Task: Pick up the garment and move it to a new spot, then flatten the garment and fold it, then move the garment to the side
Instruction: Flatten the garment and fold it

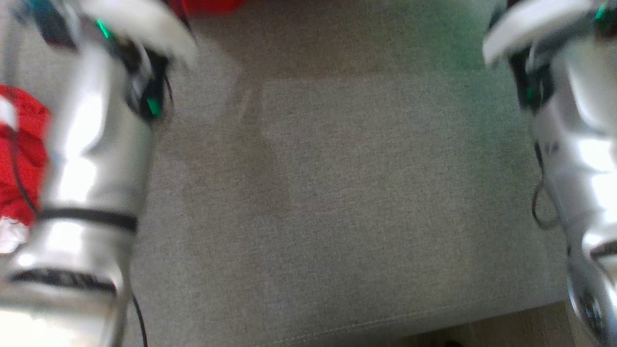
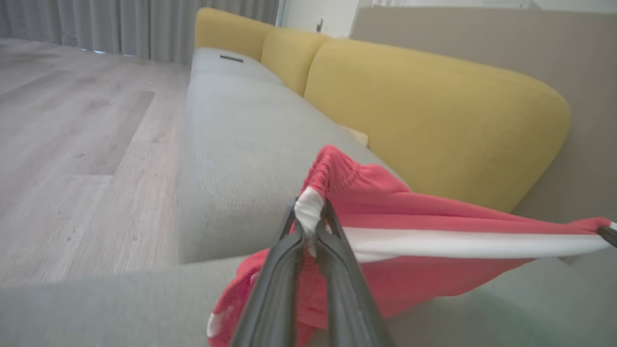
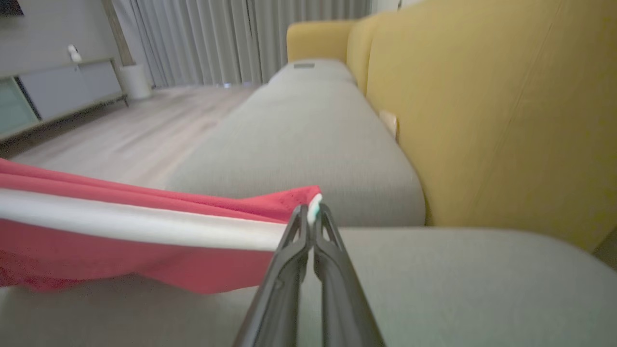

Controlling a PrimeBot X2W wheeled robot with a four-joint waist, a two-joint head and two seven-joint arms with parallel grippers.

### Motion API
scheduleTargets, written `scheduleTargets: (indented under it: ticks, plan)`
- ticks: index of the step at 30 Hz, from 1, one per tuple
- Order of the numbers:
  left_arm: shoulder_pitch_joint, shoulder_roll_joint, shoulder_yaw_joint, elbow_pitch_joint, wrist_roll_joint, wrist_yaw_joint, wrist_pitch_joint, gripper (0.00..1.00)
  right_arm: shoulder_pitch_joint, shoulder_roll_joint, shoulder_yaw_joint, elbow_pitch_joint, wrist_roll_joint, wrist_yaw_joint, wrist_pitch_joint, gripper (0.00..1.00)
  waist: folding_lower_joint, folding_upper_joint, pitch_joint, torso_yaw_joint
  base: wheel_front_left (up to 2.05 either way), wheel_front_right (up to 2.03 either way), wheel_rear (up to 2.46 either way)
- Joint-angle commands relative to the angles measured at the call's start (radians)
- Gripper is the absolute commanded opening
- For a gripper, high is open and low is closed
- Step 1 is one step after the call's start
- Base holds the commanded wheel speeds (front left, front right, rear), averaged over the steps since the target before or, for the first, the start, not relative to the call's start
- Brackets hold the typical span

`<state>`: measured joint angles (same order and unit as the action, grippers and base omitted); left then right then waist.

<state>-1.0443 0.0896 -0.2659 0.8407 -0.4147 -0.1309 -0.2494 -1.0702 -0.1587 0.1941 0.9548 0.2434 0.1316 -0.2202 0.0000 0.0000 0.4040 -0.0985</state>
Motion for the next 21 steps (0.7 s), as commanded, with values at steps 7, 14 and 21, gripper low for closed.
scheduleTargets:
  ticks: [7, 14, 21]
  plan:
    - [0.261, 0.059, -0.056, -0.119, 0.014, 0.001, -0.012, 0.00, 0.187, -0.116, 0.149, -0.031, 0.122, -0.001, 0.122, 0.00, 0.0000, 0.0000, -0.108, 0.017, 0.00, 0.00, 0.00]
    - [0.443, 0.079, -0.138, -0.190, 0.039, 0.000, -0.012, 0.00, 0.344, -0.246, 0.290, -0.181, 0.244, -0.001, 0.219, 0.00, 0.0000, 0.0000, -0.193, 0.012, 0.00, 0.00, 0.00]
    - [0.579, 0.089, -0.145, -0.259, 0.043, 0.000, -0.012, 0.00, 0.470, -0.366, 0.327, -0.328, 0.331, -0.001, 0.293, 0.00, 0.0000, 0.0000, -0.263, -0.001, 0.00, 0.00, 0.00]
